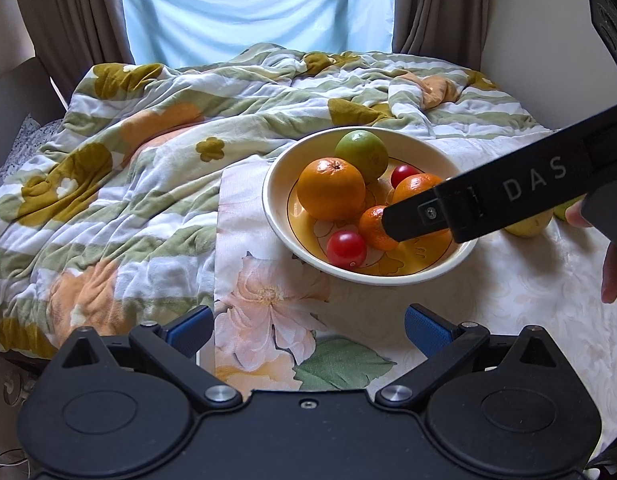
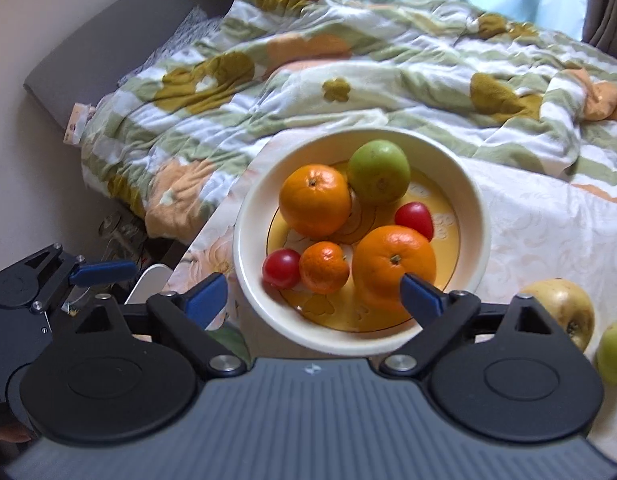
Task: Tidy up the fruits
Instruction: 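Lower the tangerine into the duck bowl and open the right tool, then withdraw both tools from the bowl toward the remaining fruit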
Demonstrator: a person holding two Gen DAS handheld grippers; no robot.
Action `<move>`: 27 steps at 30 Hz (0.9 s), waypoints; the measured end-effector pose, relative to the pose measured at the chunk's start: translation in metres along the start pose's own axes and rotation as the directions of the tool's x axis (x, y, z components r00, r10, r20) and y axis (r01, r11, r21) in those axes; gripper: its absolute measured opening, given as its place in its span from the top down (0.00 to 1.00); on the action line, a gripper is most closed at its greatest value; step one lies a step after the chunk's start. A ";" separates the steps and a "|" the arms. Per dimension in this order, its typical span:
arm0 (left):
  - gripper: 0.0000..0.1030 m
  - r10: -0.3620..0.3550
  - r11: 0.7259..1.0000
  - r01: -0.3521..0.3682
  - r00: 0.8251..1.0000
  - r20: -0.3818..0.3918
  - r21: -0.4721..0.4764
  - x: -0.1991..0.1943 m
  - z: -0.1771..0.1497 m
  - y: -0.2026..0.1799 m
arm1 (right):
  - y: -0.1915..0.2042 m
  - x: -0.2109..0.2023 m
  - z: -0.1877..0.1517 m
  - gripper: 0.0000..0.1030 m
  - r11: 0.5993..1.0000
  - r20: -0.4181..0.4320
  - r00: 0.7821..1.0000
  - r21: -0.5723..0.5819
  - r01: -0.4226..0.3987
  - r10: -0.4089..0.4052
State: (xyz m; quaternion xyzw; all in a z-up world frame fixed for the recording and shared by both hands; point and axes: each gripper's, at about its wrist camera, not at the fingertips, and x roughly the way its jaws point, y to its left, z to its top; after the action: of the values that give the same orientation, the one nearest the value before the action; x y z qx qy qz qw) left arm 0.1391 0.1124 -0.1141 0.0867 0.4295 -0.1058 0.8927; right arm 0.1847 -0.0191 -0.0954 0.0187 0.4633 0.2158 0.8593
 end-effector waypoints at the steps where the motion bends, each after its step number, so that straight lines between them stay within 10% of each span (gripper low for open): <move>1: 0.00 0.000 1.000 0.000 1.000 0.002 0.001 -0.001 0.000 0.000 | 0.000 -0.002 0.000 0.00 1.000 0.006 1.000 0.002 0.003 -0.003; 27: 0.00 -0.118 0.985 0.101 0.986 0.120 0.138 -0.047 0.035 -0.044 | -0.045 -0.129 -0.035 0.00 0.944 0.143 0.941 0.176 0.280 -0.306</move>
State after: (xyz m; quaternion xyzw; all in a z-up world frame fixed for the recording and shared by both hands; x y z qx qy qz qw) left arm 0.1254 0.0669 -0.0583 0.1144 0.3677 -0.1883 0.9035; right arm 0.1105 -0.1155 -0.0243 0.0333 0.4019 0.0465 0.9139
